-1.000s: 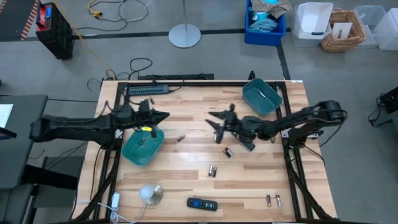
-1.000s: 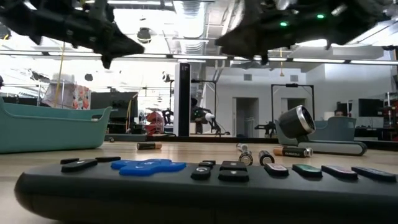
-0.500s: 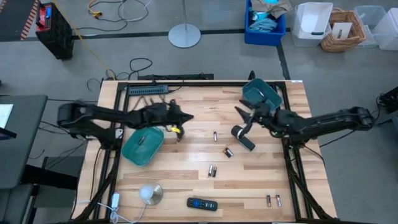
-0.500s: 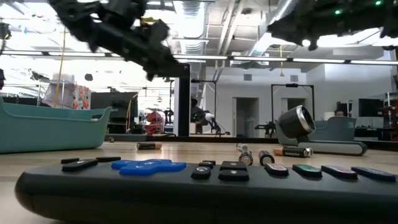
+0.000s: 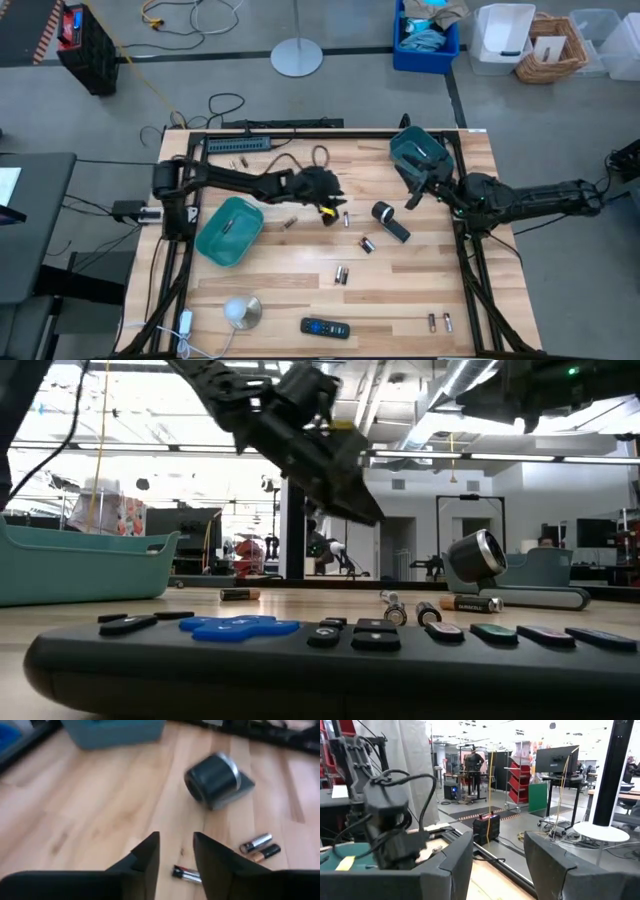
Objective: Sort batteries
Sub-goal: Put the silver battery into the blue bin
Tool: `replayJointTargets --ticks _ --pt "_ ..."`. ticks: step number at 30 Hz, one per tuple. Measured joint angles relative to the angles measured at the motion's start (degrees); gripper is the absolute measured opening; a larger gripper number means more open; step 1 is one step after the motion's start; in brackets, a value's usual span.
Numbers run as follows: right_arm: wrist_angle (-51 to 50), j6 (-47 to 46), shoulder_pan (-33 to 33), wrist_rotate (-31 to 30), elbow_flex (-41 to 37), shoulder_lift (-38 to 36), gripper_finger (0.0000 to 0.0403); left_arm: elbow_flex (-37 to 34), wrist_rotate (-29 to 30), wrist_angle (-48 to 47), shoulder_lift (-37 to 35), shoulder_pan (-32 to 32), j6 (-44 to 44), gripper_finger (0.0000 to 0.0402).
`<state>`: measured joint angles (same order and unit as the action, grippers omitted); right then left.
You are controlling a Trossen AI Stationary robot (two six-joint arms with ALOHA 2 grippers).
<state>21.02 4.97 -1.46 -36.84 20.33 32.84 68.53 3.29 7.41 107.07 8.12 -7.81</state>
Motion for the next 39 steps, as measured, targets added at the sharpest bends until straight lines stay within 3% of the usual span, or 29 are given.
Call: replayJointTargets --ticks 6,13,21,28,39 --pt "-0.9 1.0 0.0 -0.9 0.0 0.1 0.0191 8.1 0.9 -10.7 6.1 -1.8 -3.3 0.0165" --pt "-1.1 1.4 0.0 -1.0 0.0 0.1 0.0191 12.5 5.3 -12.8 10.3 -3.6 -11.5 0.0175" --pt "-1.3 1.5 0.0 -1.0 0.0 0.1 0.0191 13.6 11.4 -14.2 12.9 -4.4 -22.9 0.0175" --pt "-1.0 1.5 -0.1 -1.0 0.0 0.1 0.0191 13.4 11.4 -14.0 15.3 -4.4 -29.5 0.0176" --pt "-0.7 1.5 -0.4 -1.0 0.0 0.1 0.0191 13.4 12.1 -13.7 15.9 -6.7 -31.2 0.0176"
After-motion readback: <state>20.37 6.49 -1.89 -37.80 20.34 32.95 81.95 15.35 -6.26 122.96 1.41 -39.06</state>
